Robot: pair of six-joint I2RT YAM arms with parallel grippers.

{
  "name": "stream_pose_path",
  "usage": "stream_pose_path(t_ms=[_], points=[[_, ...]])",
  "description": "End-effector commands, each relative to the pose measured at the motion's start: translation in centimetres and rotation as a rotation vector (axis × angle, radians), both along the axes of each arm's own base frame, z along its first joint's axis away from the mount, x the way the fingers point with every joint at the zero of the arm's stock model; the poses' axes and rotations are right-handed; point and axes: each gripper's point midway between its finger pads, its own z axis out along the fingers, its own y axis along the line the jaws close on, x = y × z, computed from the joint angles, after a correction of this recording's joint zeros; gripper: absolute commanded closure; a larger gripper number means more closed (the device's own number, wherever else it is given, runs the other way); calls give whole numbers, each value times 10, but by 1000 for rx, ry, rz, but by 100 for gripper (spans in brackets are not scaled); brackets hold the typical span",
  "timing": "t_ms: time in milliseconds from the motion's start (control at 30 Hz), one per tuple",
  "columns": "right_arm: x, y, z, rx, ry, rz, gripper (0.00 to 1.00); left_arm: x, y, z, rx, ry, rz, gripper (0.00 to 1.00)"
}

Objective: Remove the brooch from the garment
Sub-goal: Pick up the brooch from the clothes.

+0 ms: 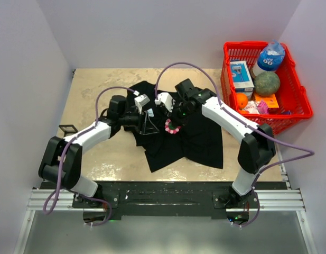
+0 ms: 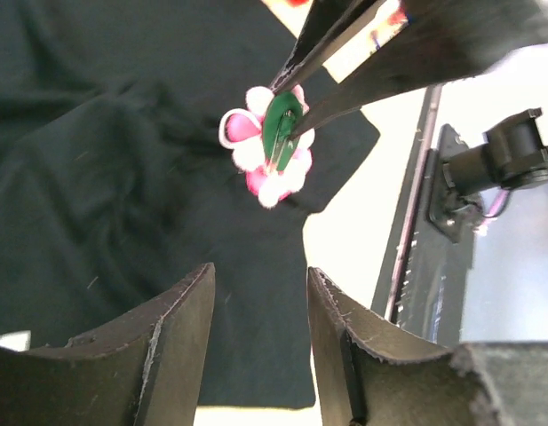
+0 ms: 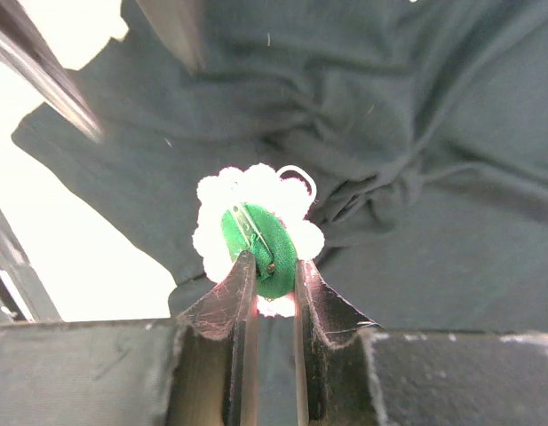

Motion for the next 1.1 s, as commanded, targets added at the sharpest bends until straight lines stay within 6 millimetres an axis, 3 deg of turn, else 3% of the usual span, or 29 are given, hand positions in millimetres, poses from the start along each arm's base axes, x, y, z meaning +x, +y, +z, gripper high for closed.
stream_pose_path(t_ms=[0,133,467,567,667,700,767,800,833,900,933,967,1000,1033,1067], points=[[-1,21,64,164,-85,21,93,14,-33,27,-81,-54,-62,48],[-1,24,77,181,-120,31,92,21,-43,31,-149,6,-72,47],[4,28,81,189,-147,25,92,12,-54,60,-301,18,-188,50],[5,29,82,194,-146,27,92,11,-55,60,-301,23,-191,62],[6,31,83,196,-152,26,92,11,-55,61,-298,22,-194,82],[6,31,84,198,-154,22,91,13,-55,63,-297,16,-196,93],[7,31,83,196,-157,13,87,12,-55,63,-289,4,-202,100],[9,29,85,194,-164,6,78,11,-55,65,-288,-4,-207,100],[12,27,86,184,-177,-11,51,10,-53,67,-273,-15,-210,100],[26,13,106,160,-262,-98,41,16,-50,78,-221,-82,-197,100],[36,1,117,158,-304,-147,39,7,-39,66,-113,-129,-218,100],[44,-11,132,169,-350,-209,22,10,-30,62,-28,-172,-191,100],[56,-23,168,261,-437,-336,1,18,-21,69,55,-354,-227,100],[64,-41,173,288,-460,-413,1,8,0,65,172,-346,-195,100],[70,-42,191,362,-512,-462,1,7,14,63,240,-389,-180,100]])
